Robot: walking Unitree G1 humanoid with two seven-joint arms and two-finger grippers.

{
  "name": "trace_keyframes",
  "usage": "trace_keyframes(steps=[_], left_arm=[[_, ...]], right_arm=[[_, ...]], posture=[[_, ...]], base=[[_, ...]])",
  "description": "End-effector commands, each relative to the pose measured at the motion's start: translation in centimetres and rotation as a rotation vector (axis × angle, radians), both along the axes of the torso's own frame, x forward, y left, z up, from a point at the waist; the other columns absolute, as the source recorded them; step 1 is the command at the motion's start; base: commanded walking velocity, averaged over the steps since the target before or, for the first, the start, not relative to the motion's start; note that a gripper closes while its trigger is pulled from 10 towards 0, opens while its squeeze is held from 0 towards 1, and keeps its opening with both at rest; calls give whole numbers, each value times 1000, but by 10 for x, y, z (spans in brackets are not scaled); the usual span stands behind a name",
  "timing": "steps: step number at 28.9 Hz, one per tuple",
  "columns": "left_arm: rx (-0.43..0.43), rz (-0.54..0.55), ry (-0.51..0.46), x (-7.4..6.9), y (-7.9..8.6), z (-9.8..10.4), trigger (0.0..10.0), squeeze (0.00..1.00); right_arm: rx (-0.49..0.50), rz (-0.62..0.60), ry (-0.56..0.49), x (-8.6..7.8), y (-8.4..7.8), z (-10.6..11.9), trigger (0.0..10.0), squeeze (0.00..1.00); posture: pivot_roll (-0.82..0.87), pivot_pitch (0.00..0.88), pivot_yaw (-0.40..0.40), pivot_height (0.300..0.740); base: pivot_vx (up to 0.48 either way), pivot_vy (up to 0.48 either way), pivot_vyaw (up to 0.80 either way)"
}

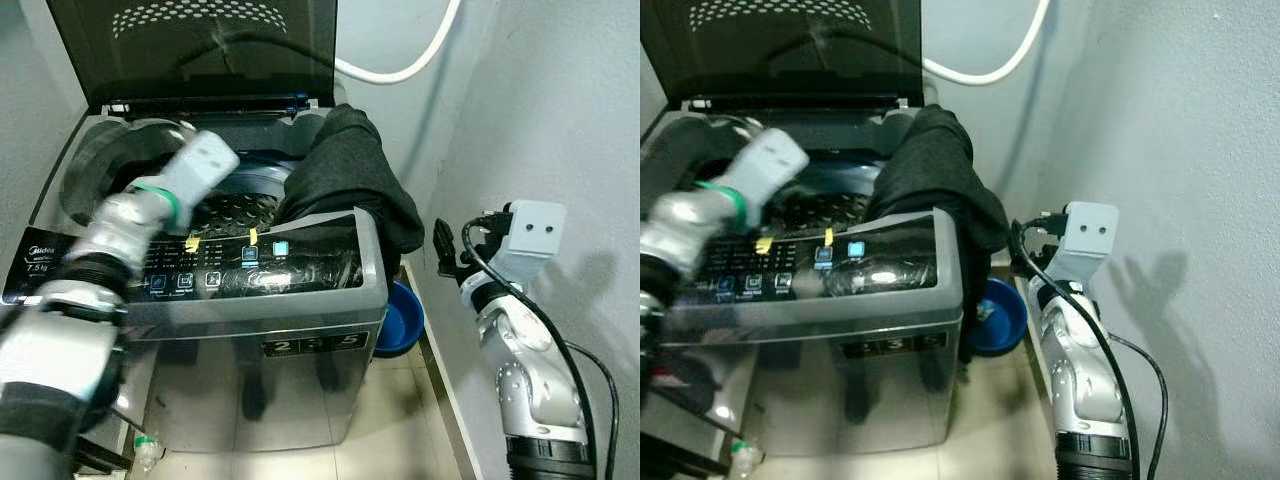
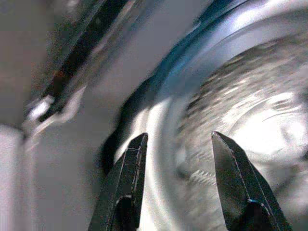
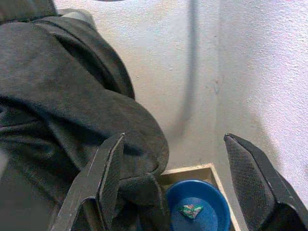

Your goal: Clothes washing

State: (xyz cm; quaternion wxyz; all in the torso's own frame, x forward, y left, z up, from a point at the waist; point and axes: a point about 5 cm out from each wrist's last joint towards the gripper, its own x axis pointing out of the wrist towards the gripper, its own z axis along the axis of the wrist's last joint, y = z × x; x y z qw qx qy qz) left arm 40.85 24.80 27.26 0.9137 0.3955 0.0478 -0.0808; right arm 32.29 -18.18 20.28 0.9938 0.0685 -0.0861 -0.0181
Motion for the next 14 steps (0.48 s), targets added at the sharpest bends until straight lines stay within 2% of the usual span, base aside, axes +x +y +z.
trace_keyframes(steps=[1,4,7,8,9,10,11,12,13,14], left_arm=[[60,2,145,-8,15,-20,0,0],[86,-4,229,-14,26,-30,0,0],[48,-26,211,-16,27,-30,0,0],[5,-40,13,-12,19,-11,0,0],[-123,-115,-225,-10,2,17,0,0],[-217,-156,-390,-12,-7,36,0,0],[-217,-156,-390,-12,-7,36,0,0],[-361,-229,-515,-16,-21,52,0,0],[-361,-229,-515,-16,-21,52,0,0],[-453,-297,-572,-19,-31,60,0,0]], right_arm=[[17,10,11,0,3,-4,10000,0],[18,16,11,1,5,-4,10000,0],[20,23,10,2,6,-4,10000,0],[20,26,10,4,7,-3,10000,0],[21,29,11,4,8,-4,10000,0],[21,30,11,5,8,-4,10000,0],[21,30,11,5,8,-4,10000,0],[26,32,10,5,9,-4,10000,0],[26,32,10,5,9,-4,10000,0],[29,32,9,5,10,-4,10000,0]], posture=[[68,120,77,740],[68,120,77,740],[78,122,67,740],[78,122,67,740],[86,122,64,740],[86,122,64,740],[86,122,64,740],[90,122,64,740],[90,122,64,740],[90,122,64,740]], base=[[0,0,0],[0,0,0],[0,0,0],[0,0,0],[0,0,0],[0,0,0],[0,0,0],[0,0,0],[0,0,0],[0,0,0]])
